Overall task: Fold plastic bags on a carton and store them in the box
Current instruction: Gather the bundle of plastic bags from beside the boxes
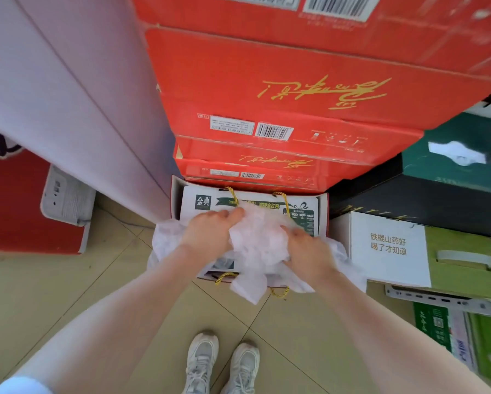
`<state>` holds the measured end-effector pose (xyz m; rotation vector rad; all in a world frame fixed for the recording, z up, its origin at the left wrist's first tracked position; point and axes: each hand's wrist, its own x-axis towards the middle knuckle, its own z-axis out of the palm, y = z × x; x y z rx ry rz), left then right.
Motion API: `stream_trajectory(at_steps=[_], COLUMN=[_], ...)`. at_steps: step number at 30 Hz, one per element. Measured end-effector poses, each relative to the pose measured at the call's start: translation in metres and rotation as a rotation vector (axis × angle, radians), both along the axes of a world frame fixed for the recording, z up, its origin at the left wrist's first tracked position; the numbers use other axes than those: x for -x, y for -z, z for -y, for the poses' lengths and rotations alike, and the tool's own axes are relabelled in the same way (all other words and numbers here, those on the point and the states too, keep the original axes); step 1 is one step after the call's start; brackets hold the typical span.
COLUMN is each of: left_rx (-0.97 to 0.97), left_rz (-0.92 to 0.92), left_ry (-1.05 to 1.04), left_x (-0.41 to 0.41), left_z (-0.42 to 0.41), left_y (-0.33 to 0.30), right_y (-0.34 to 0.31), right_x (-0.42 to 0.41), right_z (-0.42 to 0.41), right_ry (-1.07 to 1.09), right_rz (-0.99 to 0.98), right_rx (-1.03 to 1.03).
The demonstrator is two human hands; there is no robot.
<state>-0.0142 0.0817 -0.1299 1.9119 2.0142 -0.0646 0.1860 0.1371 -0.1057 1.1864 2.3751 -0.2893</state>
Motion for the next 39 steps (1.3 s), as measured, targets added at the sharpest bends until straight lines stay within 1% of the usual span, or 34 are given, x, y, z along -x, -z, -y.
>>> stream_trajectory(at_steps=[1,4,5,6,8,10,11,14,16,17,18,21,23,25,29,32,35,39], left_rx=[0.026,0.126,0.133,0.120,0.114,0.110,0.077,0.020,0.016,0.010,0.022,0.123,0.162,0.153,0.102,0.073,0.009,-0.047], left_rz=[0.030,0.121,0.188,0.269,0.431,0.582,0.644,0.715,0.789,0.764,0.671,0.257,0.109,0.084,0.149,0.206,0.196,0.096], left_ry=[-0.022,-0.095,-0.119,-0.143,-0.197,-0.249,-0.270,-0.271,-0.206,-0.149,-0.084,0.149,0.297,0.414,0.507,0.612,0.753,0.947], left_x=[-0.001,0.000,0.001,-0.001,-0.008,-0.024,-0.033,-0.058,-0.073,-0.079,-0.087,-0.113,-0.140,-0.173,-0.260,-0.337,-0.418,-0.542], left_z=[0.001,0.006,0.010,0.015,0.028,0.045,0.054,0.074,0.082,0.084,0.084,0.078,0.074,0.072,0.073,0.078,0.084,0.092], left_y=[-0.003,-0.038,-0.054,-0.070,-0.108,-0.146,-0.162,-0.210,-0.229,-0.233,-0.241,-0.257,-0.265,-0.271,-0.293,-0.308,-0.316,-0.316], right_y=[-0.003,-0.031,-0.042,-0.059,-0.094,-0.129,-0.145,-0.186,-0.209,-0.215,-0.215,-0.208,-0.214,-0.230,-0.249,-0.255,-0.264,-0.268], right_x=[0.000,-0.003,-0.009,-0.013,-0.027,-0.043,-0.049,-0.067,-0.074,-0.080,-0.087,-0.127,-0.162,-0.199,-0.269,-0.338,-0.414,-0.513], right_z=[-0.001,0.003,0.006,0.012,0.031,0.056,0.070,0.106,0.123,0.131,0.136,0.148,0.163,0.183,0.216,0.242,0.276,0.312], right_ry=[0.067,0.443,0.546,0.597,0.687,0.834,0.892,0.952,0.998,1.029,1.062,1.263,1.408,1.513,1.682,1.847,1.920,1.946], right_rz=[-0.049,-0.325,-0.404,-0.456,-0.551,-0.693,-0.755,-0.873,-0.916,-0.901,-0.862,-0.764,-0.773,-0.918,-1.086,-1.272,-1.252,-1.092], right_rx=[0.054,0.338,0.429,0.489,0.532,0.604,0.629,0.690,0.726,0.723,0.695,0.588,0.526,0.420,0.255,0.059,-0.093,-0.245])
